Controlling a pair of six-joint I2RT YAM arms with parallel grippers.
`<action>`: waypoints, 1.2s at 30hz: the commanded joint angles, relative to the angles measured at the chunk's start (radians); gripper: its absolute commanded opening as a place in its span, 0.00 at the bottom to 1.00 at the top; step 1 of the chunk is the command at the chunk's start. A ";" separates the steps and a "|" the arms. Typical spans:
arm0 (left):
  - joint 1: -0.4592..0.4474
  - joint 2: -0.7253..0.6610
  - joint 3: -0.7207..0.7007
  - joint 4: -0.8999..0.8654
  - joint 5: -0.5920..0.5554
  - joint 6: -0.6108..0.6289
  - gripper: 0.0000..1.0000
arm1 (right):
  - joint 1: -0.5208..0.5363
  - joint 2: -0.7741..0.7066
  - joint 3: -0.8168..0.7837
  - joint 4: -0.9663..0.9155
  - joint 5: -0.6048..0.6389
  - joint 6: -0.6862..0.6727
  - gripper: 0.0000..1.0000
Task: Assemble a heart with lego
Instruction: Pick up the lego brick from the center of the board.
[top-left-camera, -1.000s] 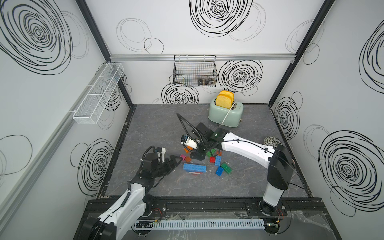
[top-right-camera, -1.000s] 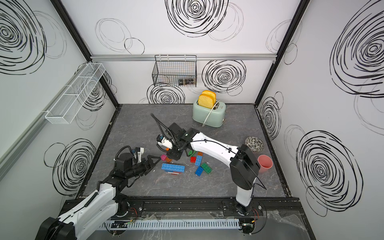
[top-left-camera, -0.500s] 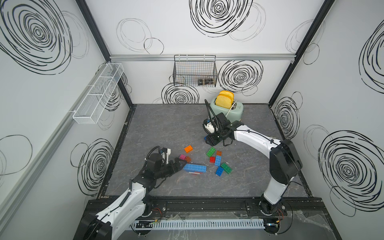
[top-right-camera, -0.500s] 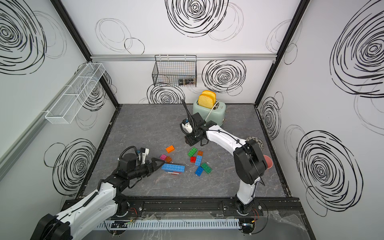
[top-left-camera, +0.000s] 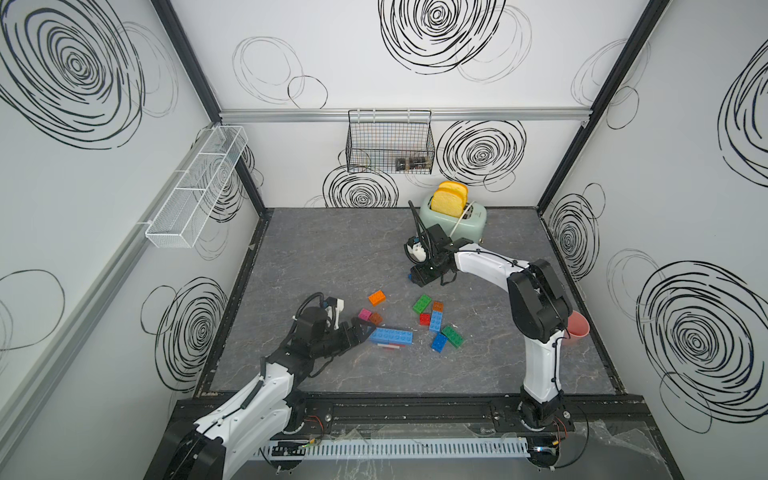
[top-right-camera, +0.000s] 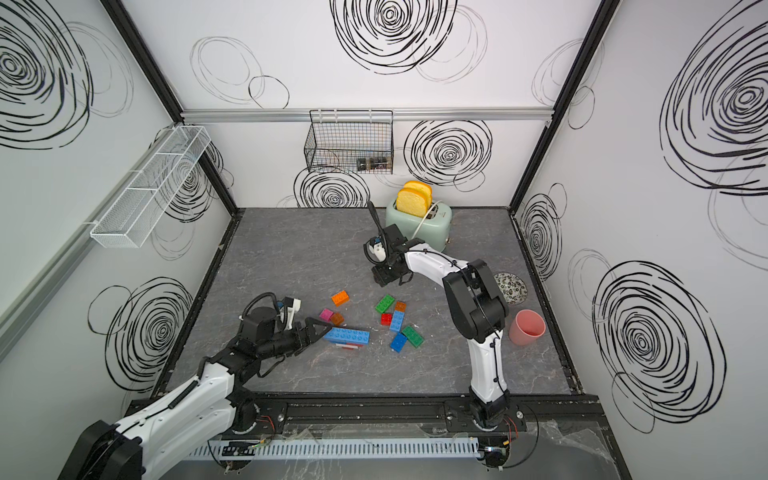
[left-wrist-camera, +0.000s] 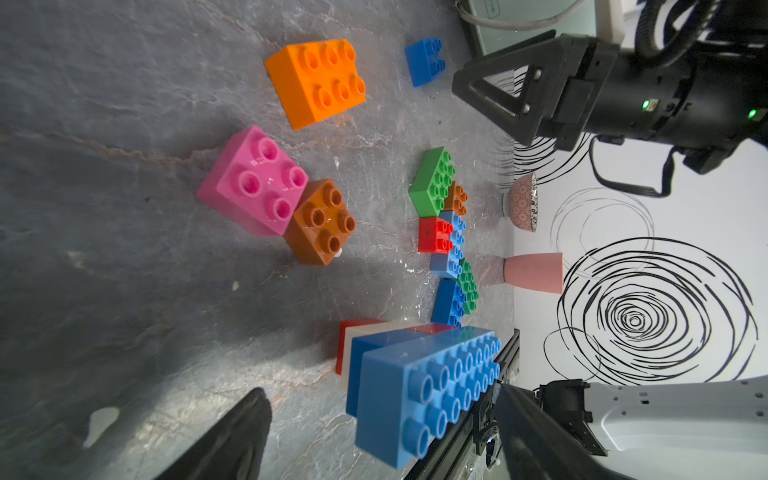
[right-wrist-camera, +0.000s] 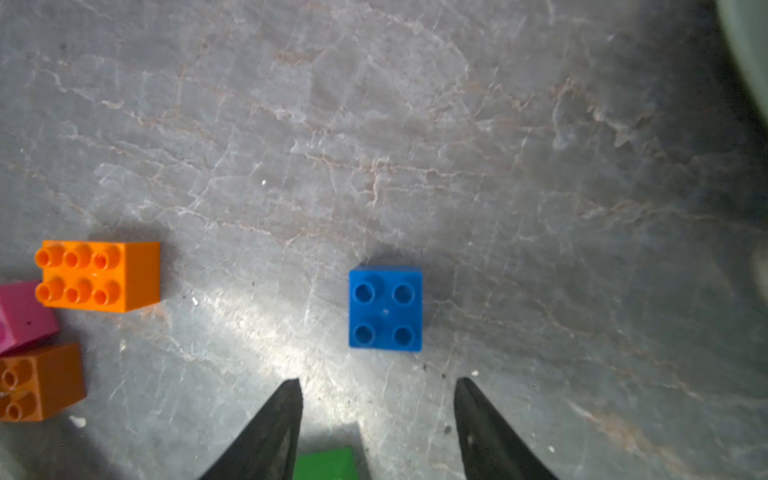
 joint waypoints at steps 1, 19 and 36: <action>-0.004 0.007 0.014 0.025 -0.015 0.009 0.89 | -0.008 0.050 0.056 -0.001 -0.020 -0.026 0.62; 0.001 0.003 -0.004 0.034 -0.026 -0.001 0.89 | 0.079 0.176 0.182 -0.094 0.139 -0.039 0.46; 0.005 -0.001 -0.011 0.038 -0.023 -0.001 0.89 | 0.130 0.198 0.244 -0.176 0.209 -0.058 0.42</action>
